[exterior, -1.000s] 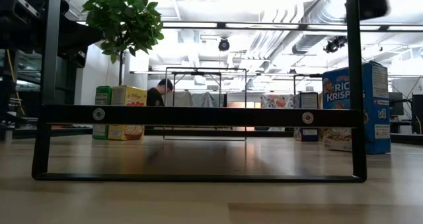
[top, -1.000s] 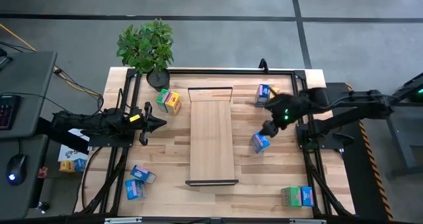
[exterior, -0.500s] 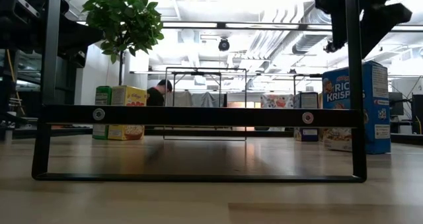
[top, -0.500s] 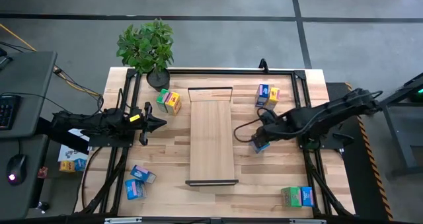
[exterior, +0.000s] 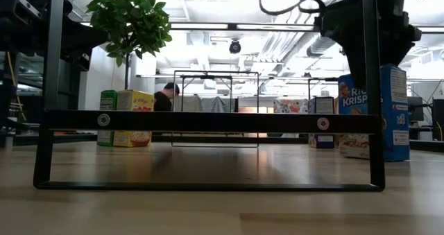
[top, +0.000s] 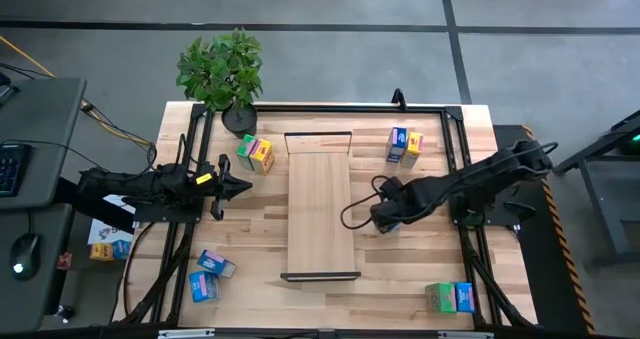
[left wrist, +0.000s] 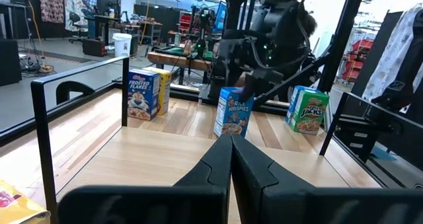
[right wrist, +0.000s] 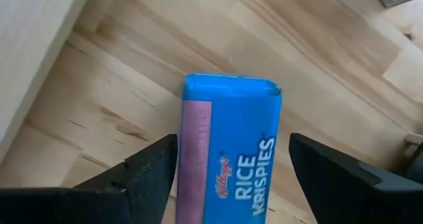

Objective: Stack cereal on shelf
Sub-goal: Put the top right light blue cereal box on the shelf

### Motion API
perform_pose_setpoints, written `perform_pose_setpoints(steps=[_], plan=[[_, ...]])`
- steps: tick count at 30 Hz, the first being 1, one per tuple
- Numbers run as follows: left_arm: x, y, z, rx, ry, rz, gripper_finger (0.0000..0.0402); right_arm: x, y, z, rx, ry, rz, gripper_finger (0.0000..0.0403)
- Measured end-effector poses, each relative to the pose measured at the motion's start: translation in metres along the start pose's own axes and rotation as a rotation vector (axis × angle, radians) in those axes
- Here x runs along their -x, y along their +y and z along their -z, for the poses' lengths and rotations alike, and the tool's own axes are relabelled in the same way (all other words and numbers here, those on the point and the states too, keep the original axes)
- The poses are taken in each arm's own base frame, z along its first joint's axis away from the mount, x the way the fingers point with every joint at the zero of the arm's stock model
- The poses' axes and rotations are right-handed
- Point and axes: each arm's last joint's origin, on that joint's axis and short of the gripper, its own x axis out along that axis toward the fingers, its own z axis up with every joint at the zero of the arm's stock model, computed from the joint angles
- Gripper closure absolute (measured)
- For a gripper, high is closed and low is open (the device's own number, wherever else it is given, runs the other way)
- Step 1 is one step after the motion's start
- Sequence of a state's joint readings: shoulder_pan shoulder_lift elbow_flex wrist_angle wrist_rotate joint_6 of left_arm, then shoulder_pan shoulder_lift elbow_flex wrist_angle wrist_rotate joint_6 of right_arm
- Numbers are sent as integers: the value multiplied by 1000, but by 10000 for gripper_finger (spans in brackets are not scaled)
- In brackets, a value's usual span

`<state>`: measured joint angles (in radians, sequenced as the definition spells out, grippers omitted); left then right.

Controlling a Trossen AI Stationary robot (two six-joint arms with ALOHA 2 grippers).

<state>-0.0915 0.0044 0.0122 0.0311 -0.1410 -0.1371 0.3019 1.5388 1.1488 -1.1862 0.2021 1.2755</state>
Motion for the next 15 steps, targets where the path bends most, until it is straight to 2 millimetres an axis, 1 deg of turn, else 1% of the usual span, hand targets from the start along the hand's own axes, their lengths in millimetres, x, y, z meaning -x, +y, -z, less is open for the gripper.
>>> perform_pose_setpoints(steps=[4,7,10,13,15], plan=[[0,0,0,0,0,0,402,-6,5,0,4,10,13,119],[0,0,0,0,0,0,402,-7,6,0,4,6,3,132],[0,0,0,0,0,0,402,-5,3,-3,-9,-7,3,165],[0,0,0,0,0,0,402,-2,0,-6,10,-2,-13,214],[0,0,0,0,0,0,401,4,-2,-8,27,3,-32,248]])
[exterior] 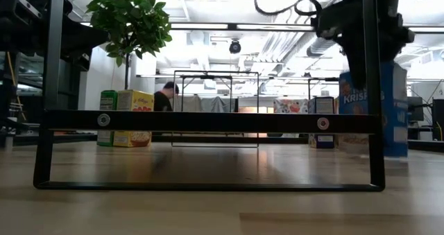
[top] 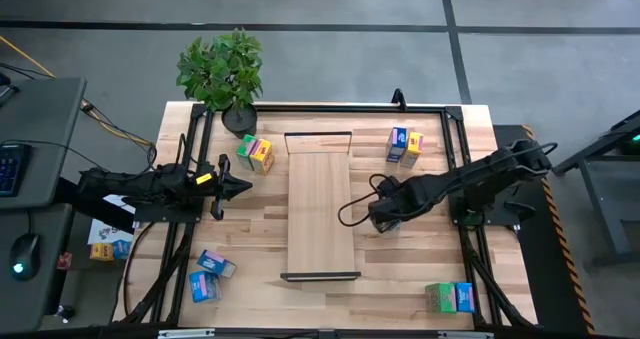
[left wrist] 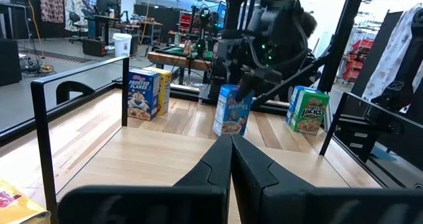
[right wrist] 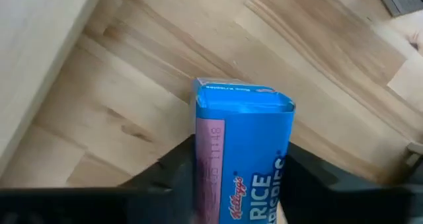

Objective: Stack cereal on shelf
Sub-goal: Put the top right light blue cereal box on the shelf

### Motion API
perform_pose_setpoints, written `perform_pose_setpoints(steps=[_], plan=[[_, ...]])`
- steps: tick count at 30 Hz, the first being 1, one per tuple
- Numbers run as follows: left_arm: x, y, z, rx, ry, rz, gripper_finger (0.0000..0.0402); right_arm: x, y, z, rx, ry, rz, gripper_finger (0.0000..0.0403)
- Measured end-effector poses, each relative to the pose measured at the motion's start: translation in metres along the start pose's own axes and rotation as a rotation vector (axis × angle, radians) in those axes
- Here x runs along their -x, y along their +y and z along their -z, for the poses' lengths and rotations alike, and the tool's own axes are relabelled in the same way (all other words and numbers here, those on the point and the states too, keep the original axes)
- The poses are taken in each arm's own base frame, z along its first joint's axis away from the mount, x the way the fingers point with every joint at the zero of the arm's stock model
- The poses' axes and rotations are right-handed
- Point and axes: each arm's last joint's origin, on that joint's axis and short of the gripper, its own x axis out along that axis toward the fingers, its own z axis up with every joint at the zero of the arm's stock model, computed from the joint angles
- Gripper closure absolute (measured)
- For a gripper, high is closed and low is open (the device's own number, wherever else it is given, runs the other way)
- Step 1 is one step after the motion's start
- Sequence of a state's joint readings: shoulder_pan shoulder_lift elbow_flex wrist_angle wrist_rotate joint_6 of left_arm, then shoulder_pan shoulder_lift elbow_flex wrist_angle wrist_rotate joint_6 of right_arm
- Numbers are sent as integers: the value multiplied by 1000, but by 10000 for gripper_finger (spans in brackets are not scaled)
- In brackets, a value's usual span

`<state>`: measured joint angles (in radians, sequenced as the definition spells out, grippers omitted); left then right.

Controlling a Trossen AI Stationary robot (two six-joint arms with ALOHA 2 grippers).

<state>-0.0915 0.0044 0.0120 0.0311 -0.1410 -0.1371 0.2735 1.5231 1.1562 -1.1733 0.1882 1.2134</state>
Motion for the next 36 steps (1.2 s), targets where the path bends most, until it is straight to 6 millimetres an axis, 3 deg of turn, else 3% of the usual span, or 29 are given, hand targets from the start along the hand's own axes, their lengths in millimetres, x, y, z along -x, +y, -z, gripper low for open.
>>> perform_pose_setpoints(steps=[4,8,13,16,19,24,31,36], plan=[[0,0,0,0,-1,0,402,25,-6,-9,58,-28,-68,295],[0,0,0,0,0,0,402,66,-12,-30,117,-113,-194,304],[0,0,0,0,-1,0,401,120,-10,-70,196,-323,-360,297],[0,0,0,0,0,0,401,131,-7,-102,126,-370,-349,297],[0,0,0,0,0,0,401,121,-3,-132,68,-307,-269,297],[0,0,0,0,0,0,401,88,4,-163,-11,-158,-96,297],[0,0,0,0,0,0,401,44,18,-190,-103,-104,-51,297],[0,0,0,0,-1,0,402,28,22,-200,-166,-96,-52,297]])
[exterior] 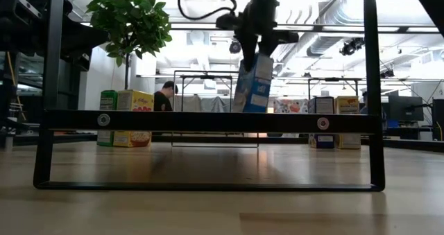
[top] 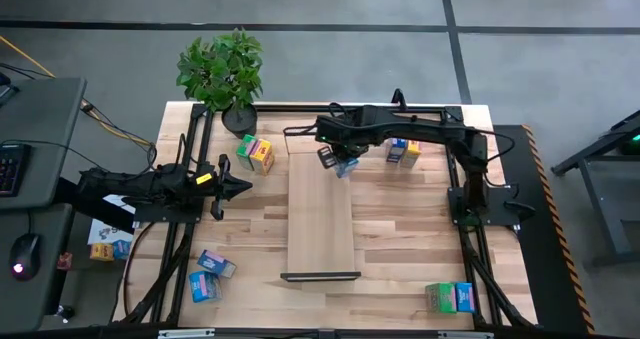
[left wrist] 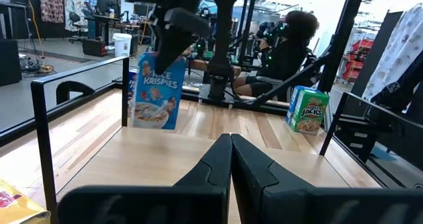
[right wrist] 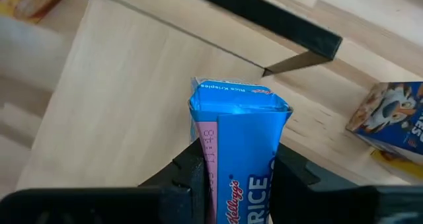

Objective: Stack cereal on shelf
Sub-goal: Put the top right light blue cereal box on the shelf

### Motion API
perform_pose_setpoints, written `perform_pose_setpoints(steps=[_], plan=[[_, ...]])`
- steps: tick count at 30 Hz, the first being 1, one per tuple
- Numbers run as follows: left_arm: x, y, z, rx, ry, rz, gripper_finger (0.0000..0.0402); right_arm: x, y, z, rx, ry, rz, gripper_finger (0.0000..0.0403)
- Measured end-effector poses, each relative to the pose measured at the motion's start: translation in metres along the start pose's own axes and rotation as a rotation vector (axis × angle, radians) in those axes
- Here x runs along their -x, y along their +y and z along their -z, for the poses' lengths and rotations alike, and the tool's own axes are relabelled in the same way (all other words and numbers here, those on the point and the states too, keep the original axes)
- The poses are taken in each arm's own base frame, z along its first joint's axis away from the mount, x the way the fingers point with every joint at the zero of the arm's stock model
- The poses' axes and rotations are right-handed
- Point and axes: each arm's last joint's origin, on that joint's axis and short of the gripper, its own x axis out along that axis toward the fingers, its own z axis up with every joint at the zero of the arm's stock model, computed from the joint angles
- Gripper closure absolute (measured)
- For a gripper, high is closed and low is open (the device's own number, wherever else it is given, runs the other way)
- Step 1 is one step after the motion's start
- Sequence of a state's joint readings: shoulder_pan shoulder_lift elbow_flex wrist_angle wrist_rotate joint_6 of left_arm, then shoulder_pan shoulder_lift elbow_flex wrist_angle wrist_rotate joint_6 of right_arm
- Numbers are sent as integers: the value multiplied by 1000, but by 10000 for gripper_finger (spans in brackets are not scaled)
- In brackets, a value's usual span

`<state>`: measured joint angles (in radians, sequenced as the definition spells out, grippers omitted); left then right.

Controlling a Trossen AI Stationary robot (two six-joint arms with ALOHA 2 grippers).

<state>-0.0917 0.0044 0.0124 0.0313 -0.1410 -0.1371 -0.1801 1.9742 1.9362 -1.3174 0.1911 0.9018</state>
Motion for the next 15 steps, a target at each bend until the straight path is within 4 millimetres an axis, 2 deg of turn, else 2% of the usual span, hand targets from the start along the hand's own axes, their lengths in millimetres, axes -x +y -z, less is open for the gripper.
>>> perform_pose_setpoints(steps=[8,15], plan=[[0,0,0,0,0,-1,402,-10,2,-6,-144,-4,4,297],[0,0,0,0,0,-1,401,-12,2,-6,-189,28,-14,297]])
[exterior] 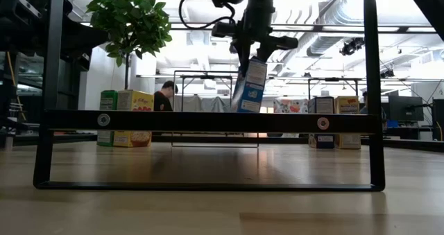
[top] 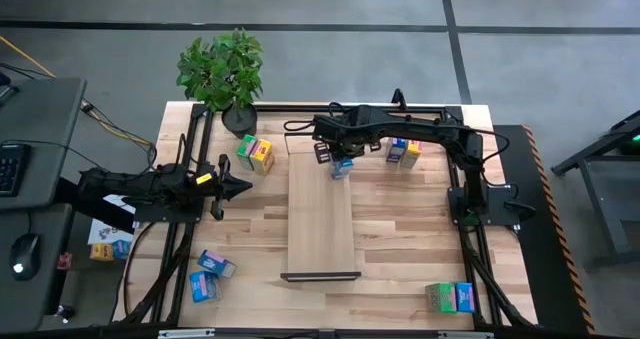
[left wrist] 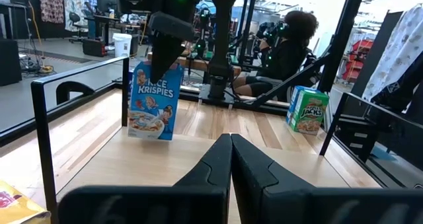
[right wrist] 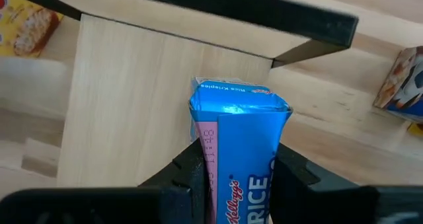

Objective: Stack cereal on shelf
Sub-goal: Put the top right light blue cereal box on the shelf, then put the left light blue cereal box on the shelf aligned with the other light blue cereal box

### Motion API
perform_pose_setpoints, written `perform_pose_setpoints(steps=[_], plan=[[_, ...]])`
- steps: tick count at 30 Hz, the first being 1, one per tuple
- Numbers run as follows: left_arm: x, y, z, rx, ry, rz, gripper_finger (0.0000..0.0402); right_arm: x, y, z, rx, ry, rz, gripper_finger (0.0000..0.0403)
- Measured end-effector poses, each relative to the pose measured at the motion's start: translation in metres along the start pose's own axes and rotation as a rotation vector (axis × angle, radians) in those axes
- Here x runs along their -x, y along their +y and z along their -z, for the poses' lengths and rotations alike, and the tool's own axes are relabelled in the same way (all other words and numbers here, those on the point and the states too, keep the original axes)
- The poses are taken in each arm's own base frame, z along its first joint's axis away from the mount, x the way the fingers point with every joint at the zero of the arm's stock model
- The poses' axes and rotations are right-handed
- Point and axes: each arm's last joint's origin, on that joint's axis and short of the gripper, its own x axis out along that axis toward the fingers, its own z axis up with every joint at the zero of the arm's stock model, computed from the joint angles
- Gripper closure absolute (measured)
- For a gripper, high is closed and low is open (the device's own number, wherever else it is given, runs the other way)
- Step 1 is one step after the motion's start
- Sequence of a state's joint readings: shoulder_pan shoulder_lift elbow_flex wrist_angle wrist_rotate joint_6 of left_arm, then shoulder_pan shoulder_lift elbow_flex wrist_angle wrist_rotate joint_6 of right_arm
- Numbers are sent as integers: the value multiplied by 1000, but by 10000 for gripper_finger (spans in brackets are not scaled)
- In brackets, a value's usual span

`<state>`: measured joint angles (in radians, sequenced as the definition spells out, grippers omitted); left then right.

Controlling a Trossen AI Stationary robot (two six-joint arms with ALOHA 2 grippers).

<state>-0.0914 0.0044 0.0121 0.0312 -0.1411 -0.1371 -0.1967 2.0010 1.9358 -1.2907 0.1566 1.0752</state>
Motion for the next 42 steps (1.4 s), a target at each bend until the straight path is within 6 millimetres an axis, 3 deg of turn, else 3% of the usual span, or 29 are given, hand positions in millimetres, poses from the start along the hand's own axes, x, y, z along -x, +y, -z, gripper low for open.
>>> perform_pose_setpoints(steps=[11,26,32,42], plan=[[0,0,0,0,0,0,401,0,0,-1,-101,-32,14,289],[0,0,0,0,0,0,402,1,3,5,-139,-36,11,187],[0,0,0,0,0,1,402,2,3,5,-129,-26,6,168],[0,0,0,0,0,0,401,38,8,-4,-26,-77,-88,166]])
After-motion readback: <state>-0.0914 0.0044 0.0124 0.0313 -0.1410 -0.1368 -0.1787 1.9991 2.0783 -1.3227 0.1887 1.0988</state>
